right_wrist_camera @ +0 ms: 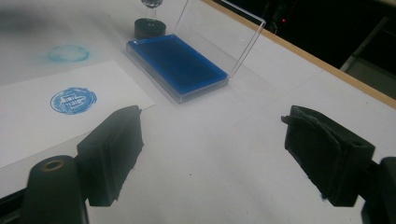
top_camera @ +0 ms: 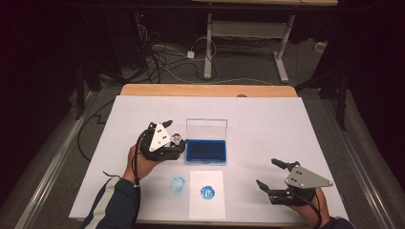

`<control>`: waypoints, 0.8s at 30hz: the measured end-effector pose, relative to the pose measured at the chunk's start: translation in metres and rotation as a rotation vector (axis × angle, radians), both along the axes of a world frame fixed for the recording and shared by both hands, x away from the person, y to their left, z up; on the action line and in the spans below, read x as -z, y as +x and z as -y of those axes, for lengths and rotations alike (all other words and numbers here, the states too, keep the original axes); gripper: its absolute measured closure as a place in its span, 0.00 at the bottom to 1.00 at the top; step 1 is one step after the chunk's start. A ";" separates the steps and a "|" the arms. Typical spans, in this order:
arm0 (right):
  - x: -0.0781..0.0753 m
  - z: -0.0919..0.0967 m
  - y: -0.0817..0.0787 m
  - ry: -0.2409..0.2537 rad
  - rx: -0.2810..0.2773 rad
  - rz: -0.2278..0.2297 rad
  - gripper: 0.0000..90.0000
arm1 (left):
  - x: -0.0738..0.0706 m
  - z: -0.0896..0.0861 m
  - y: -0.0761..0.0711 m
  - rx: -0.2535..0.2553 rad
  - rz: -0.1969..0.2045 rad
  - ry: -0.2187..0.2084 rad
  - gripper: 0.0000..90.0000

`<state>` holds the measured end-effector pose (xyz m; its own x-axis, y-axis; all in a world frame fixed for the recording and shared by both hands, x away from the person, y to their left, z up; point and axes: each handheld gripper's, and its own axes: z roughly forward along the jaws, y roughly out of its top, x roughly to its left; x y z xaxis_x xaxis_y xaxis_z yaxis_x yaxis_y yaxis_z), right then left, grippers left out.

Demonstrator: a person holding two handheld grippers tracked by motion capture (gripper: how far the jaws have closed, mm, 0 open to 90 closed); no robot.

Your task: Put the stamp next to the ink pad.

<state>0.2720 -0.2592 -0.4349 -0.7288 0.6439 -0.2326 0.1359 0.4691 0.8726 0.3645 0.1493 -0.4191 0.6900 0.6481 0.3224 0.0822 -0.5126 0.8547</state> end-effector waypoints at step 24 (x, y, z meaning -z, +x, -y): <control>-0.001 -0.001 -0.003 0.002 -0.007 0.019 0.21 | -0.010 0.004 -0.026 0.064 0.021 0.023 0.21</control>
<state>0.2694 -0.2578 -0.4334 -0.7285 0.6395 -0.2457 0.1160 0.4685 0.8758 0.3385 0.1454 -0.4092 0.7230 0.5948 0.3513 0.0310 -0.5360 0.8436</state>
